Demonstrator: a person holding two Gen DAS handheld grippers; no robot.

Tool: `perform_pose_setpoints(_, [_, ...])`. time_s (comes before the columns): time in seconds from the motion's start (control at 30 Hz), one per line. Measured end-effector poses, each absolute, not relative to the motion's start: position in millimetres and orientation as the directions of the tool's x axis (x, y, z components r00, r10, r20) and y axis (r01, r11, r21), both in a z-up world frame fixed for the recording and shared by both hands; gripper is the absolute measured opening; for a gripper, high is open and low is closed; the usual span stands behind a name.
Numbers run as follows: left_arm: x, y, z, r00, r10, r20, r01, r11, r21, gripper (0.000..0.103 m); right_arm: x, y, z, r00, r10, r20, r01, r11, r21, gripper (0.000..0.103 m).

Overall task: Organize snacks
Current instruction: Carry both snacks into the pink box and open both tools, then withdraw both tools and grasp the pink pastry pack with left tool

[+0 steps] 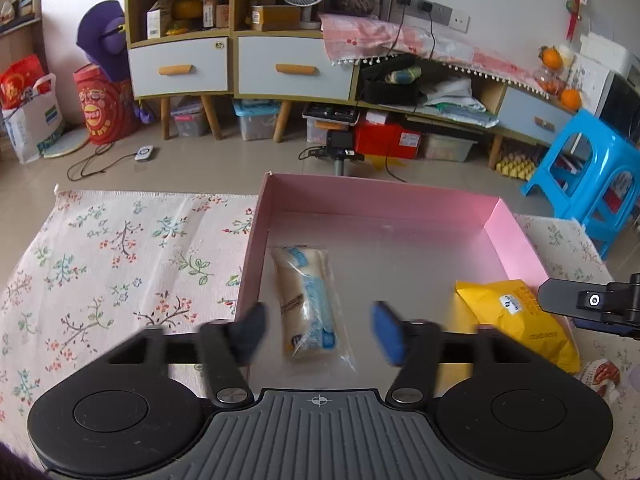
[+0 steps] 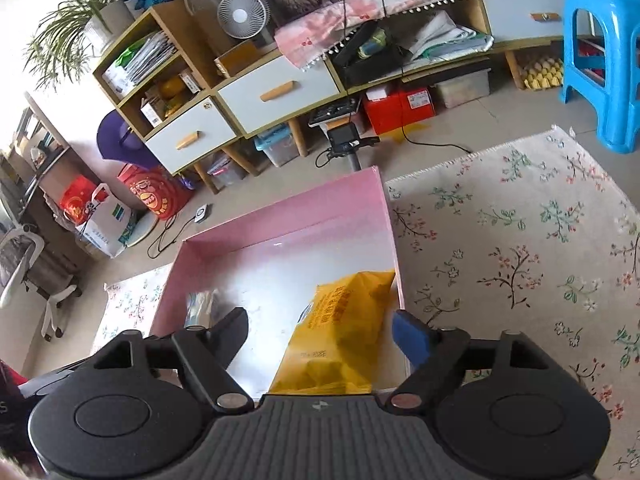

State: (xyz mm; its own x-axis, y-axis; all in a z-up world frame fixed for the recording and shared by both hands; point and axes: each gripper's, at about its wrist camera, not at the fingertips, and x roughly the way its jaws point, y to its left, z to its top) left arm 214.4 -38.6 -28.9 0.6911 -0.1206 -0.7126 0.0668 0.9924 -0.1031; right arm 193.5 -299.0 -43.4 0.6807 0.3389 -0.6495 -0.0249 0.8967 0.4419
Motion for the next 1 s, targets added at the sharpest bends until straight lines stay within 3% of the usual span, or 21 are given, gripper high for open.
perform_pose_setpoints(0.3, [196, -27, -25, 0.674, -0.165, -0.72, 0.08, 0.985, -0.151, 0.084, 186, -296, -33, 0.681, 0.32, -0.659, -0.036, 0.913, 0.406, 0.083])
perform_pose_setpoints(0.53, [174, -18, -13, 0.676, -0.193, -0.711, 0.116, 0.981, -0.156, 0.087, 177, -282, -29, 0.66, 0.255, -0.707, -0.048, 0.953, 0.299, 0.084])
perform_pose_setpoints(1.0, [122, 18, -16, 0.646, -0.193, -0.739, 0.108, 0.981, -0.161, 0.094, 132, -265, -15, 0.699, 0.21, -0.684, -0.077, 0.972, 0.221, 0.089])
